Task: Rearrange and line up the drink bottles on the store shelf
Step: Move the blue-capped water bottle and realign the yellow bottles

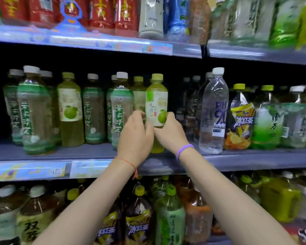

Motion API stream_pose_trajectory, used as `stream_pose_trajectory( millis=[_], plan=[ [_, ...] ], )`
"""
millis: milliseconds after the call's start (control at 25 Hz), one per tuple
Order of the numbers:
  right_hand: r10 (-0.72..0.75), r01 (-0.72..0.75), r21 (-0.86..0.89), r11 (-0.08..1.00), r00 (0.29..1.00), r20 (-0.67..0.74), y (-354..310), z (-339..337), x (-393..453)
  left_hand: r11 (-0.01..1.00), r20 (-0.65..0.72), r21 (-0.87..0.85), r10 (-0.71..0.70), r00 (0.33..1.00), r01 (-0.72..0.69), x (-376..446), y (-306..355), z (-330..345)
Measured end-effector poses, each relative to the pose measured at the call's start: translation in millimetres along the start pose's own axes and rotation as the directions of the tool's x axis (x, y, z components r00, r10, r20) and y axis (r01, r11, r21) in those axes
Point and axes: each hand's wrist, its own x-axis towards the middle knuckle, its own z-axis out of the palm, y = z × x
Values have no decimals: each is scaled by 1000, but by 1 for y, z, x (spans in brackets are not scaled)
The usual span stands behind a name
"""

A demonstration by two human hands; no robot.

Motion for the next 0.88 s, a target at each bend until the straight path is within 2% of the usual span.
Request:
stream_pose_trajectory(
  millis=[40,120,200,480,560,680,760,800,880],
  plan=[
    [8,-8,-13,1000,999,-33,5,-4,1,997,76,-12,-79,994,80,2,6,3],
    [30,-31,-5,1000,994,-104,15,-12,4,960,238,-84,-242,940,269,9,15,12],
    [49,-48,14,999,990,-130,22,-21,9,906,332,-153,-329,884,394,18,22,21],
    [124,-122,104,987,992,-22,43,-37,28,826,347,-291,-379,858,482,33,36,47],
    [122,-119,147,982,993,-9,47,-38,27,845,294,-323,-339,894,427,32,32,49],
    [113,-116,225,967,993,28,49,-37,27,931,59,-273,-237,970,244,25,24,45],
    [91,-113,275,955,991,94,46,-35,23,955,-28,-240,-187,982,175,16,25,45],
    [68,-104,279,955,989,134,43,-34,21,954,-29,-235,-199,979,187,12,25,46],
    [25,-92,277,956,972,235,38,-32,22,910,3,-288,-310,951,297,13,26,49]
  ],
)
